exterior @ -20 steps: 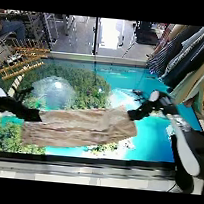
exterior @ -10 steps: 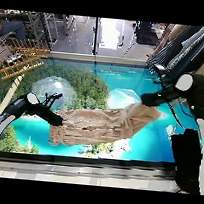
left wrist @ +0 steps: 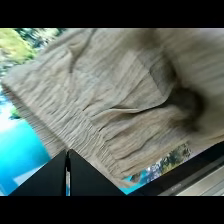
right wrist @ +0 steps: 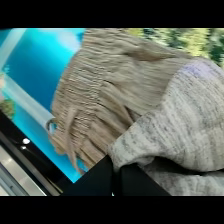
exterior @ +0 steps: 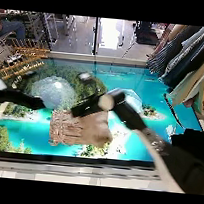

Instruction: Fold the clothes and pants, and hang the long-sleeved shirts on hangers.

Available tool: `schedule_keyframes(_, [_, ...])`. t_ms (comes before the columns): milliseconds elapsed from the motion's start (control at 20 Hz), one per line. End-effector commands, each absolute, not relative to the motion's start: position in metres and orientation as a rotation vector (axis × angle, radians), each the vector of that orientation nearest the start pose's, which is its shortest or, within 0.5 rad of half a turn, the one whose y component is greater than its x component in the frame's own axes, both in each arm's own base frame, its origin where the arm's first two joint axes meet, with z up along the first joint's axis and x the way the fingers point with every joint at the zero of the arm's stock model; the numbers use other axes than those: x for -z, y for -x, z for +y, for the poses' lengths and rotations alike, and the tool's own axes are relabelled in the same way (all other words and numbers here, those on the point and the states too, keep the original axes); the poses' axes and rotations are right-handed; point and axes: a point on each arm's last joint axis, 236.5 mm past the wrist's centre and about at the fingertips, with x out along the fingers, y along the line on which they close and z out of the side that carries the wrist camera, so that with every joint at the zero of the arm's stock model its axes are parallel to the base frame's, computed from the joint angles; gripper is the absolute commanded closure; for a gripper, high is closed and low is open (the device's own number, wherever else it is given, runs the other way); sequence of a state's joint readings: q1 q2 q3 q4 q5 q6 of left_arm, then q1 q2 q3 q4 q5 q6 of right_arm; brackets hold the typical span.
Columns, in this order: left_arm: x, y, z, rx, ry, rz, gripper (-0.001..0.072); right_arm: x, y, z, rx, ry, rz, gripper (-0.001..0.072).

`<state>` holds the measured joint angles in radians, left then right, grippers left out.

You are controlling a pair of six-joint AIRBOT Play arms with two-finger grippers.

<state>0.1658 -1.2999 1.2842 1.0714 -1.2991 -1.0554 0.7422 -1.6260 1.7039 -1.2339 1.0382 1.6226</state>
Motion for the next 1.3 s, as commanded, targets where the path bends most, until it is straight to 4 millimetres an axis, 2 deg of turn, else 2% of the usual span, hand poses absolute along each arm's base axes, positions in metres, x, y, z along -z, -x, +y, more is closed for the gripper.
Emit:
schedule_keyframes(0, [-0.106,-0.376,-0.004,0.396,0.112,1.073,0.0694,-0.026,-0.322,0.511,-0.958,-0.076,1.039,0.0697])
schedule_keyframes(50, [-0.107,-0.373,0.0,0.391,0.119,1.079,0.0693,-0.007,-0.319,0.524,-0.971,-0.082,1.047,0.0693])
schedule_keyframes(100, [-0.105,-0.37,0.0,0.393,0.124,1.092,0.0693,0.006,-0.318,0.531,-0.972,-0.094,1.074,0.0633])
schedule_keyframes(150, [-0.102,-0.368,-0.001,0.398,0.128,1.104,0.0693,0.011,-0.32,0.53,-0.972,-0.091,1.094,0.0446])
schedule_keyframes(200, [-0.098,-0.365,-0.004,0.412,0.135,1.122,0.0693,0.007,-0.326,0.522,-0.967,-0.07,1.105,0.0342])
schedule_keyframes(250, [-0.094,-0.362,-0.009,0.427,0.148,1.134,0.0693,-0.003,-0.335,0.508,-0.958,-0.042,1.121,0.0278])
schedule_keyframes(300, [-0.09,-0.36,-0.015,0.445,0.165,1.14,0.0693,-0.02,-0.348,0.488,-0.943,-0.017,1.124,0.0257])
schedule_keyframes(400, [-0.086,-0.357,-0.029,0.487,0.215,1.144,0.0694,-0.064,-0.38,0.444,-0.891,-0.005,1.088,0.0266])
schedule_keyframes(500, [-0.082,-0.354,-0.038,0.514,0.218,1.157,0.0693,-0.108,-0.415,0.385,-0.798,-0.029,1.025,0.0265])
schedule_keyframes(550, [-0.079,-0.352,-0.044,0.538,0.199,1.16,0.0693,-0.123,-0.426,0.355,-0.755,-0.043,1.019,0.0265])
schedule_keyframes(600, [-0.076,-0.35,-0.049,0.555,0.19,1.167,0.0693,-0.133,-0.434,0.321,-0.708,-0.058,1.034,0.0265])
schedule_keyframes(700, [-0.068,-0.344,-0.064,0.611,0.151,1.183,0.0693,-0.137,-0.442,0.26,-0.625,-0.081,1.098,0.0264])
schedule_keyframes(800, [-0.056,-0.336,-0.083,0.68,0.096,1.195,0.0693,-0.123,-0.441,0.212,-0.573,-0.096,1.19,0.0239])
schedule_keyframes(850, [-0.049,-0.332,-0.093,0.71,0.076,1.206,0.0693,-0.112,-0.438,0.195,-0.565,-0.115,1.241,0.0233])
schedule_keyframes(950, [-0.035,-0.327,-0.113,0.754,0.056,1.233,0.0693,-0.084,-0.425,0.172,-0.566,-0.193,1.351,0.0163])
schedule_keyframes(1050, [-0.024,-0.328,-0.135,0.794,0.024,1.241,0.0693,-0.051,-0.409,0.165,-0.591,-0.286,1.446,0.0155])
schedule_keyframes(1200, [-0.003,-0.348,-0.16,0.793,-0.011,1.206,0.0694,-0.002,-0.383,0.182,-0.674,-0.403,1.531,0.0057])
schedule_keyframes(1250, [0.006,-0.357,-0.164,0.769,-0.002,1.198,0.0693,0.012,-0.376,0.19,-0.695,-0.442,1.546,0.0057])
